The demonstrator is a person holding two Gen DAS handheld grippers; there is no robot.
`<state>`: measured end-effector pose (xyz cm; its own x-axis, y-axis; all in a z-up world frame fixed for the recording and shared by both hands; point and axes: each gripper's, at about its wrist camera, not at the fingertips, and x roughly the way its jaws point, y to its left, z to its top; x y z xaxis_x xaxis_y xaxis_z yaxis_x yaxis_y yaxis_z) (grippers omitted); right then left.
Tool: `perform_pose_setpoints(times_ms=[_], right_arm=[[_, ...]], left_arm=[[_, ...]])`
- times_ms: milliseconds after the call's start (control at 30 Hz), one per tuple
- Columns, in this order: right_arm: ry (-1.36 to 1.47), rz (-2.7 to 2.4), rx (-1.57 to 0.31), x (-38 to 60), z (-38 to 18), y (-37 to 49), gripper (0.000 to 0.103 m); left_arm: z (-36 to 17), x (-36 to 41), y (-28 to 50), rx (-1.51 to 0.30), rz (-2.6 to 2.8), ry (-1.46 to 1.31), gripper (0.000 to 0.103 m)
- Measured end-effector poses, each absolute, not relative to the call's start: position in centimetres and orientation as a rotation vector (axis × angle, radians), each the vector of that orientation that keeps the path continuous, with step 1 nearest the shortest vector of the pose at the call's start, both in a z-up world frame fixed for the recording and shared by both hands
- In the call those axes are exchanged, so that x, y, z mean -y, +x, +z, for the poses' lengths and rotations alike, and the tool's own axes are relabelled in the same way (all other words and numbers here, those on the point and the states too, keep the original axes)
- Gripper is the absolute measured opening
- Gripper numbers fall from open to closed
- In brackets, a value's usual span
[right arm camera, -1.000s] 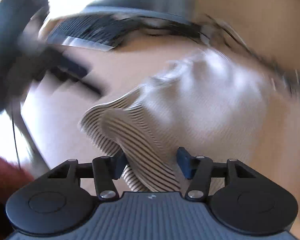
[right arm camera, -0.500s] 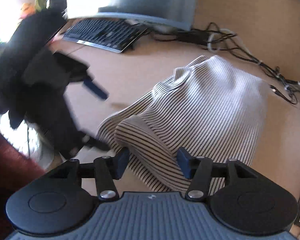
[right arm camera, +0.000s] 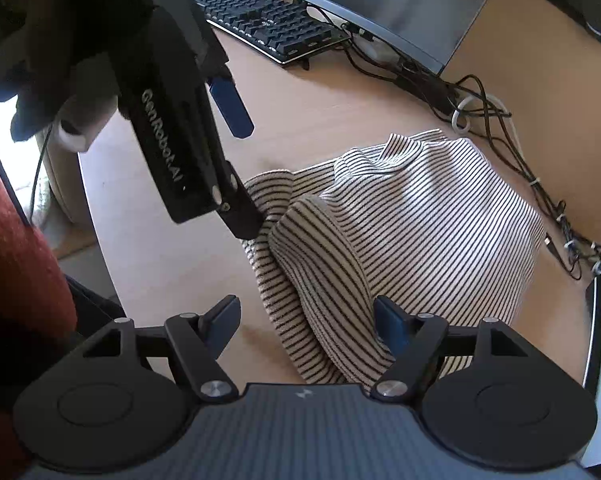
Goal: Fold clothes
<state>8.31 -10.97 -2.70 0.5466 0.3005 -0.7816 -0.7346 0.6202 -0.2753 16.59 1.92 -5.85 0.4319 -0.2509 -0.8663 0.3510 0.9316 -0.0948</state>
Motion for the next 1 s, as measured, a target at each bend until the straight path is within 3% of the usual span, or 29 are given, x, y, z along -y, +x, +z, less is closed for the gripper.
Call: perform_pose_setpoints(times_ms=[233,400,567,733,867,1000], right_arm=[[-0.622,0.645,-0.763,10.4,-2.8,9.0,0.072],[-0.171,0.613,-0.925,14.1,-1.6,13.8,0.058],[0.060,0.596,-0.990,16.3,-1.7,15.7,0.056],[0.099,0.582,-0.998,16.3,-1.8,16.2,0.056],[-0.072,0.602,-0.960,14.9,-1.7,14.9,0.057],[-0.282,0.599,-0.904,13.3,-1.2,13.3,0.068]], left_arm=[[-5.4,-2.2,16.8,-1.027,-0.381,0.061,0.103],[-3.9,-3.1,16.1,-0.967,-0.451,0.072,0.103],[-3.4,-3.6,15.3,-0.937,-0.542,0.145,0.103],[-5.2,-1.0,15.4,-0.932,-0.534,0.281,0.103],[-6.8,1.1,15.4,-0.926,-0.527,0.389,0.103],[-7.0,1.3,16.7,-0.945,-0.469,0.342,0.103]])
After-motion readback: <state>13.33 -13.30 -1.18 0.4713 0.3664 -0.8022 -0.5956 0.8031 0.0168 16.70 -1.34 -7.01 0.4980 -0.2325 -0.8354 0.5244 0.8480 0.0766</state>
